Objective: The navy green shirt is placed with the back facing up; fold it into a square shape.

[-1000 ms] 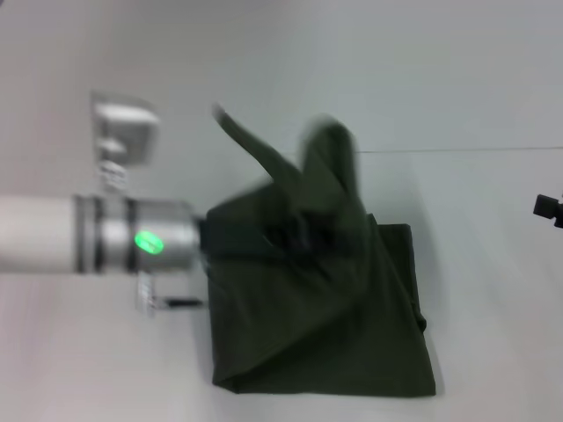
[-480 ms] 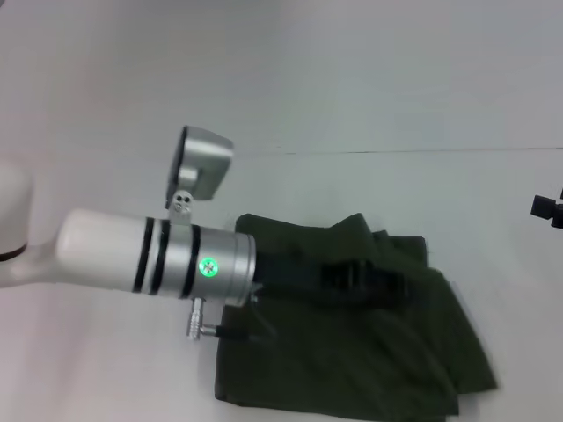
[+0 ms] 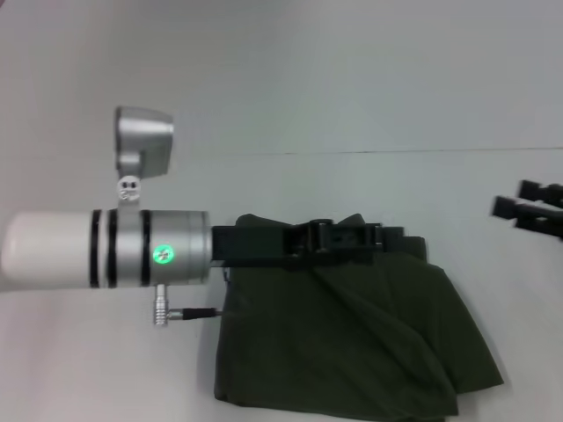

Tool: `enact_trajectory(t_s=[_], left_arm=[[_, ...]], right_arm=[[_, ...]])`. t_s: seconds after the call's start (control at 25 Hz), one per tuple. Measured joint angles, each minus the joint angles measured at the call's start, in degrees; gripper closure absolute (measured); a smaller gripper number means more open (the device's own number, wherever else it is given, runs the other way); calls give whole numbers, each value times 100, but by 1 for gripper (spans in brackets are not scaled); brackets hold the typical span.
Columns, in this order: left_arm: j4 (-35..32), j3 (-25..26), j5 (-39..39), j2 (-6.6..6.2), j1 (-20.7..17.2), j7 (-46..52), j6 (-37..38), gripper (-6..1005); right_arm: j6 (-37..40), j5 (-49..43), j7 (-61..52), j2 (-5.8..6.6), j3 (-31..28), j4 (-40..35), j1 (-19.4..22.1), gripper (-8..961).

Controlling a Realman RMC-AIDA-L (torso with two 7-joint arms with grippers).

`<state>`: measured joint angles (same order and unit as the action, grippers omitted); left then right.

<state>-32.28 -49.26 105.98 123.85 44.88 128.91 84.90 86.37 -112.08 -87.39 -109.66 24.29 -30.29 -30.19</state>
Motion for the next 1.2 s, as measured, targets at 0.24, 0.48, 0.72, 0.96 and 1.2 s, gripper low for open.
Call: enact_trajectory(t_s=[0.24,0.48,0.72,0.96,1.2], left_arm=[[-85,321,-261,-135,-406,-1049,12,238],[-380,650,-180,-328,-912,-2631,419,245],[-569,1544,182,-464,-1218,-3352,908,243],[-734,1916,777,-505,-1350,-3549,1049,238],[-748,2020,826,-466,-1439,-3610,1038,238]], right_arm=[[-116,-114,-670,-76,1242,4,-580,124],[-527,-898,-1842,-98,1936,-28,-1391,127],[-532,-1659,-2756,-100,2384,-70,-2100,130],[-425,-2353,-3801,-198,2985,-74,-2758,132],[-513,-2897,-4267,-466,3332,-53,-3091,135]])
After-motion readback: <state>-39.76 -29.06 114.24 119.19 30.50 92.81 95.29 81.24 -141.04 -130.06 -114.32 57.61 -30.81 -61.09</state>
